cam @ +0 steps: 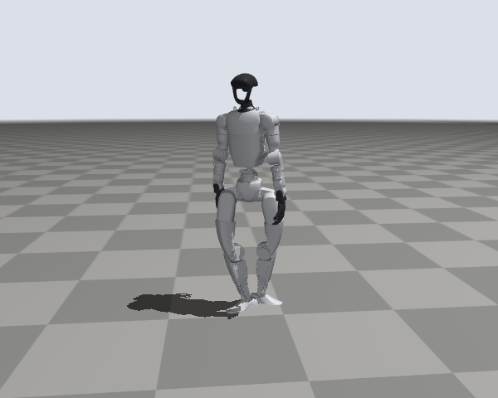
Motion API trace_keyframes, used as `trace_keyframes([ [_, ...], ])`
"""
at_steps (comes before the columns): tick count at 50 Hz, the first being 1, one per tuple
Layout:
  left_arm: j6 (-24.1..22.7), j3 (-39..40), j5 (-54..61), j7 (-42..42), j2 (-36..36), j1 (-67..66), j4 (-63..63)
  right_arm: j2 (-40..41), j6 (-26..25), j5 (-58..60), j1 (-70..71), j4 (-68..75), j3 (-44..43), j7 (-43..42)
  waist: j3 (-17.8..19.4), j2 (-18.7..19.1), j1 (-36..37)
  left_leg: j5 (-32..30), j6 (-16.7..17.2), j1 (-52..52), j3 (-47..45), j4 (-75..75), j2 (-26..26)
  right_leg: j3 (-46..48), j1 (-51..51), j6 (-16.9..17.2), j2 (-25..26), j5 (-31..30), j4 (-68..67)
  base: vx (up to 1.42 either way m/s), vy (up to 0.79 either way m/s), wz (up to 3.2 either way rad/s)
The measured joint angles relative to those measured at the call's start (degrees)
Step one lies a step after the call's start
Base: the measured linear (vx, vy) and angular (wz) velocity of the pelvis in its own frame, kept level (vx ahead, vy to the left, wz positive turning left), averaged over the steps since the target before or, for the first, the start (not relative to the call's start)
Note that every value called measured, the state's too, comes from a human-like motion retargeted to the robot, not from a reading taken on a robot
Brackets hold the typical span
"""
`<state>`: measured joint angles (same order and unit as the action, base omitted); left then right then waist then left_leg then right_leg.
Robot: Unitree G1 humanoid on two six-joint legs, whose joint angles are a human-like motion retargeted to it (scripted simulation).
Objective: In place motions
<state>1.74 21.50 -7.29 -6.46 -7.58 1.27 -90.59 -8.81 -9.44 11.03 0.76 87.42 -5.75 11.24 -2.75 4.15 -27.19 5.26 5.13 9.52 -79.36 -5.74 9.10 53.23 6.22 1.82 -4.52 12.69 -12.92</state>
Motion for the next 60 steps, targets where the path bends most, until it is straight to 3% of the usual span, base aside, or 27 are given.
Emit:
trace_keyframes([
  [3,-0.08,-1.24,0.29,-0.94,0.19,0.21,1.80,-0.51,-0.43,1.10,-1.02,2.14,-0.34,-0.76,-1.91,-2.68,0.43,-3.92,-2.83,0.93,5.29,-5.55,1.27,-2.25,-0.46,-0.19,-2.27,0.38,0.55,0.14,-0.16,-0.36],
  [7,-0.51,-1.56,1.30,-0.72,0.53,0.16,3.10,-0.56,-1.61,4.09,-0.96,3.37,-1.01,0.16,-4.92,-8.73,5.42,-6.01,-14.01,-3.94,20.06,-23.69,4.63,-9.17,0.36,-0.58,-7.65,0.36,0.35,0.12,-0.15,-1.38],
  [8,-0.66,-1.50,1.80,-0.61,0.60,0.10,3.12,-0.52,-1.76,4.94,-0.87,2.87,-0.95,0.75,-5.16,-9.17,6.74,-5.52,-15.18,-7.00,26.22,-28.98,5.78,-11.08,0.82,-1.02,-7.68,0.13,0.48,0.10,-0.13,-1.81],
  [10,-0.86,-0.89,2.78,-0.41,1.03,-0.13,2.88,-0.49,-1.78,6.38,-0.43,1.23,-0.44,1.57,-5.18,-9.14,9.45,-4.41,-14.24,-12.83,39.34,-35.10,4.35,-15.42,1.84,-2.32,-6.37,-0.69,1.24,0.06,-0.11,-2.11],
  [13,-0.89,0.92,4.12,-0.26,1.82,-0.29,2.06,-0.22,-1.03,7.20,1.74,-1.96,1.54,1.14,-3.68,-9.71,12.62,-4.87,-13.36,-18.06,52.68,-37.31,-3.98,-22.74,2.70,-4.25,-5.19,-2.43,2.32,-0.04,0.03,-2.41],
  [18,-0.87,3.44,3.75,-0.20,2.25,-2.07,1.11,1.21,0.57,6.60,5.64,-7.20,5.43,1.15,-1.18,-9.69,15.01,-2.78,-16.47,-20.27,55.84,-29.49,-9.21,-32.97,3.50,-6.28,-3.62,-5.07,2.91,0.00,0.03,-2.47],
  [23,-0.69,4.29,2.35,0.30,1.73,-3.55,-0.15,3.85,2.13,3.37,6.49,-12.53,8.02,2.09,3.59,-5.84,18.42,-4.37,-12.00,-19.39,65.95,-8.25,-14.10,-40.95,1.07,-8.37,5.45,-6.69,3.64,0.07,-0.04,-2.35],
  [25,-0.57,3.62,2.24,0.40,1.45,-4.26,-0.84,4.21,3.01,2.24,5.82,-13.42,8.51,2.38,4.54,-4.65,17.65,-7.75,-17.27,-17.61,64.42,-1.50,-14.77,-42.15,-0.88,-8.19,7.78,-6.74,4.06,0.19,-0.08,-0.64],
  [27,-0.05,3.64,2.01,0.33,1.01,-4.55,-2.24,4.16,3.35,3.00,4.89,-12.87,8.88,3.12,3.58,-2.62,12.31,-4.48,-13.47,-15.38,65.24,-0.87,-12.20,-39.59,-1.45,-7.54,9.10,-6.11,3.98,0.25,-0.06,0.37],
  [28,0.41,4.22,1.74,0.33,0.88,-4.33,-2.94,4.27,3.09,3.92,4.42,-12.39,9.13,3.21,2.54,-2.38,12.20,-3.98,-13.69,-15.36,58.17,-0.93,-10.58,-40.88,-0.84,-7.31,9.36,-6.12,3.73,0.15,-0.06,-0.22],
  [30,1.03,4.36,1.60,0.84,0.59,-2.56,-3.79,4.63,2.49,4.72,3.75,-11.00,8.09,1.74,3.17,-2.76,10.29,-4.98,-14.01,-16.30,66.36,-1.27,-12.99,-40.15,-2.32,-6.87,9.09,-5.91,4.24,0.03,-0.03,-0.11],
  [33,0.91,3.58,2.05,0.62,0.32,-0.61,-2.38,3.41,2.55,2.98,2.72,-5.68,6.51,-0.52,3.95,-3.83,11.44,-5.21,-14.17,-13.39,63.27,0.51,-13.06,-41.72,-4.42,-6.79,9.11,-6.00,4.51,0.08,0.02,-0.34],
  [38,0.20,2.50,1.88,-0.36,1.49,1.01,2.44,0.53,-1.13,4.10,0.46,3.81,4.07,0.22,0.50,-3.84,15.94,-4.65,-13.94,-12.07,59.38,2.93,-13.35,-45.18,-4.82,-6.18,9.02,-5.74,5.38,0.17,0.02,-0.62],
  [42,-0.40,0.58,3.53,-1.88,1.75,2.37,4.39,-0.85,-3.12,5.30,-0.80,7.15,3.40,-2.05,0.12,-3.48,12.84,-4.94,-14.31,-11.73,61.84,3.58,-14.06,-42.08,-5.04,-6.09,8.91,-5.74,5.87,0.07,0.00,0.56],
  [60,-0.27,-1.46,-1.70,-0.59,1.73,-0.98,-2.08,2.45,-1.01,4.89,0.13,-3.75,3.91,-0.44,-0.97,-2.20,12.67,-3.56,-14.25,-11.32,60.53,3.47,-14.32,-42.50,-5.15,-4.85,8.75,-5.90,6.03,0.03,0.01,-0.07],
])
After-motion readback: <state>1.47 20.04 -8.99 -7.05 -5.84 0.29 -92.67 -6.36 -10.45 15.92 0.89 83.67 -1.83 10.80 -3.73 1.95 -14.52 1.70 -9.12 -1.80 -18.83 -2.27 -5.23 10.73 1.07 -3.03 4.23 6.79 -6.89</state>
